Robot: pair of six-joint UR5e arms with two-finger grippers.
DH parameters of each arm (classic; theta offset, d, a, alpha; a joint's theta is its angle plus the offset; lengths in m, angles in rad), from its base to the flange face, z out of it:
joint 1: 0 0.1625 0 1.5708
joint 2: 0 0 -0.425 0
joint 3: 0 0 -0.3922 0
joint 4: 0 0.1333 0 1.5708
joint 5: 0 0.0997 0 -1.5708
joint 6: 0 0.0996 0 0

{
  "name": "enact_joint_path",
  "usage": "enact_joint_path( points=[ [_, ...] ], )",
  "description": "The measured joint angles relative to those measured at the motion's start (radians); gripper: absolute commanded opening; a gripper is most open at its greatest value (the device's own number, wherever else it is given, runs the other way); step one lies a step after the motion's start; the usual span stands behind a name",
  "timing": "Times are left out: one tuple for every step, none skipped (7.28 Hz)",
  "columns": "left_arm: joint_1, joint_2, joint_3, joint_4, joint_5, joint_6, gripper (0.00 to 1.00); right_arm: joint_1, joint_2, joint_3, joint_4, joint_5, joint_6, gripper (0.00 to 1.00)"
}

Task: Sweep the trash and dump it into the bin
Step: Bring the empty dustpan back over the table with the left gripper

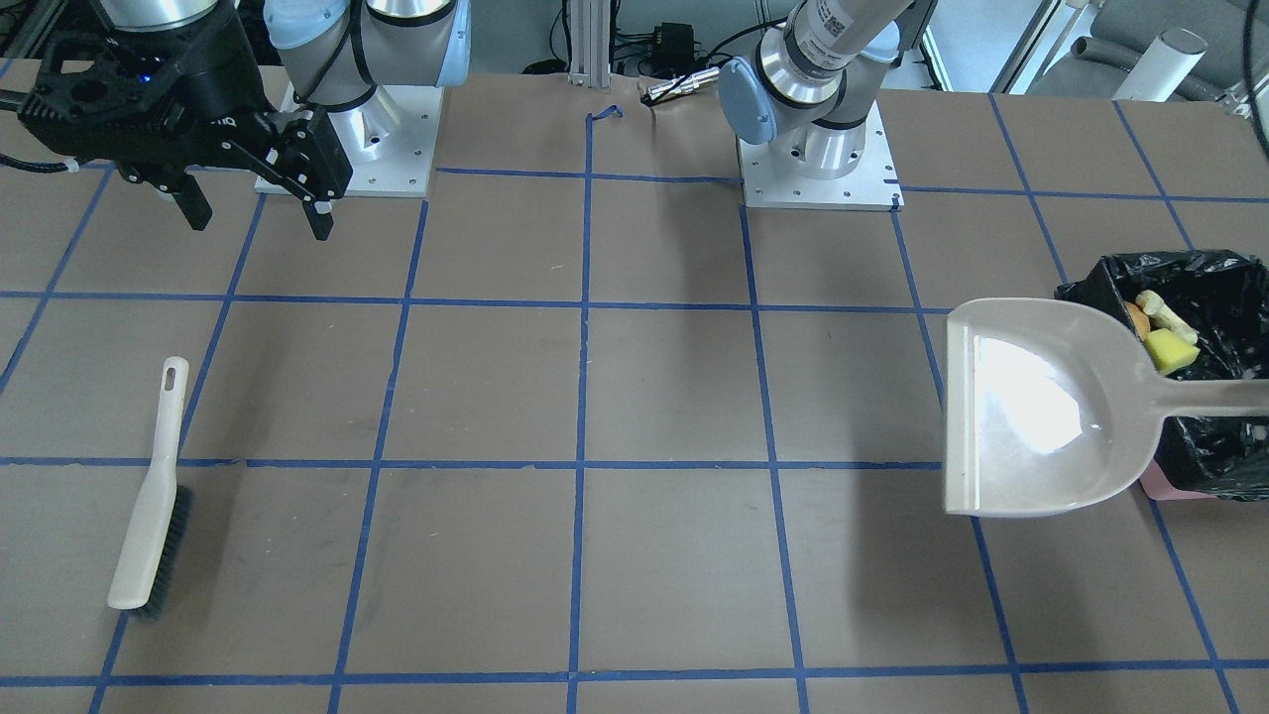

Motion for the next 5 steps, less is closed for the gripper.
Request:
enact_joint_path(
  points=[
    [-0.079, -0.031, -0.013, 0.048, -0.003, -0.123, 0.0, 0.0, 0.0, 0.0, 0.0, 0.0, 0.0, 1.0],
    [-0.157, -0.064, -0.019, 0.088, -0.003, -0.239, 0.0, -0.001, -0.001, 0.0, 0.0, -0.001, -0.001, 1.0],
    [-0.217, -0.091, -0.021, 0.114, -0.003, -0.344, 0.0, 0.0, -0.003, 0.0, 0.0, 0.0, 0.0, 1.0],
    [-0.254, -0.111, -0.025, 0.134, -0.006, -0.411, 0.0, 0.0, -0.005, 0.0, 0.0, 0.0, 0.0, 1.0],
    [-0.267, -0.13, -0.031, 0.147, -0.032, -0.44, 0.0, 0.0, -0.005, 0.001, 0.0, 0.0, 0.001, 1.0]
  ],
)
